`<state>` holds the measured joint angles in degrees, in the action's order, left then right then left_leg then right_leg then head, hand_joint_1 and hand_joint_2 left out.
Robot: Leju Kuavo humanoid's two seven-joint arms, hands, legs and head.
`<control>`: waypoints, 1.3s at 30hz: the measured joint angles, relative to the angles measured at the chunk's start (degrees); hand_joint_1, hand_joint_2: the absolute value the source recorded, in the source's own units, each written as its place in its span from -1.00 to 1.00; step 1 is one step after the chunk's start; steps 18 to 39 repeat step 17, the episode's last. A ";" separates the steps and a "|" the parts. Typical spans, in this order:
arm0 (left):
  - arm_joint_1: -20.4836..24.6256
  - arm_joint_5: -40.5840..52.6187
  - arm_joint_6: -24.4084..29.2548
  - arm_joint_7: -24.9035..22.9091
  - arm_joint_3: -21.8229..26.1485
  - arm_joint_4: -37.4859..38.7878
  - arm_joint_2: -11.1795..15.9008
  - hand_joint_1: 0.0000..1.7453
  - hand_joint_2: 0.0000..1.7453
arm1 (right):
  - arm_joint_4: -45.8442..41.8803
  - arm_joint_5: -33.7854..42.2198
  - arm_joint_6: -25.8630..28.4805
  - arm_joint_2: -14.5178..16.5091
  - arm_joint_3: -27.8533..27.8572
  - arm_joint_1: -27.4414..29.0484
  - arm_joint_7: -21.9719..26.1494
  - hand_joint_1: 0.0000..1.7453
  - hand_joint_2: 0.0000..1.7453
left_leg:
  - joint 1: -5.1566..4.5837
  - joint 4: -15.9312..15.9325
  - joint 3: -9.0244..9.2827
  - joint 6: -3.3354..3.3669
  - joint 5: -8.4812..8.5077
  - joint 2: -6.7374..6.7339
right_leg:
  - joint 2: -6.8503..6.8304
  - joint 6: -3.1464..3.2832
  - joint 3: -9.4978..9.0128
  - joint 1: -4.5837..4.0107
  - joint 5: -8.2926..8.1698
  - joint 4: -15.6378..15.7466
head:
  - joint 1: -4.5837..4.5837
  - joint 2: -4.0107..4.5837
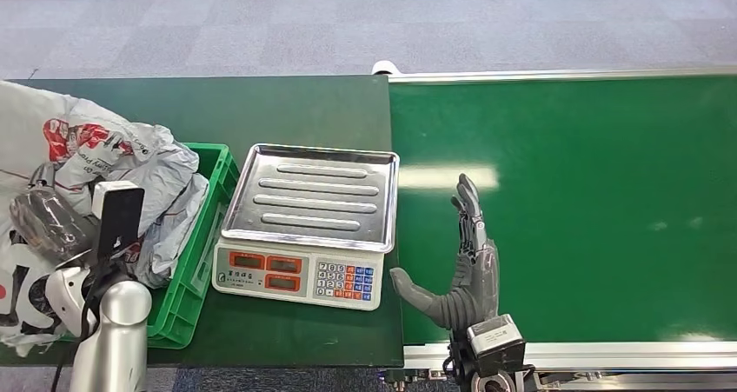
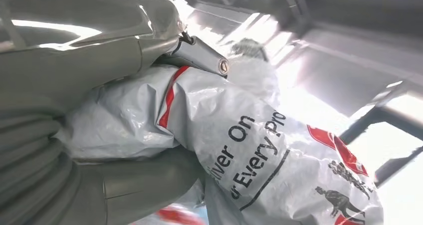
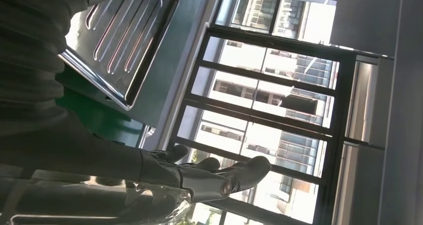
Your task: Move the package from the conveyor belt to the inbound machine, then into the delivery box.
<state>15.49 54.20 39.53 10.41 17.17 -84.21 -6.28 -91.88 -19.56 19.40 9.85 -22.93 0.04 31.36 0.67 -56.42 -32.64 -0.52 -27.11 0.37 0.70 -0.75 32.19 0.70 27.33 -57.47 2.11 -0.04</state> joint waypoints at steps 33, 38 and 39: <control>0.63 -37.72 -13.33 13.66 1.06 6.66 3.18 -1.00 1.00 | 0.82 -0.48 0.51 -0.27 0.12 0.66 -1.11 -1.00 1.00 | -0.01 0.00 -0.03 0.00 0.00 0.03 | -0.01 0.00 0.02 0.01 0.00 0.00 | -0.01 0.00; 0.63 -37.72 -13.33 13.66 1.06 6.66 3.18 -1.00 1.00 | 0.82 -0.48 0.51 -0.27 0.12 0.66 -1.11 -1.00 1.00 | -0.01 0.00 -0.03 0.00 0.00 0.03 | -0.01 0.00 0.02 0.01 0.00 0.00 | -0.01 0.00; 0.63 -37.72 -13.33 13.66 1.06 6.66 3.18 -1.00 1.00 | 0.82 -0.48 0.51 -0.27 0.12 0.66 -1.11 -1.00 1.00 | -0.01 0.00 -0.03 0.00 0.00 0.03 | -0.01 0.00 0.02 0.01 0.00 0.00 | -0.01 0.00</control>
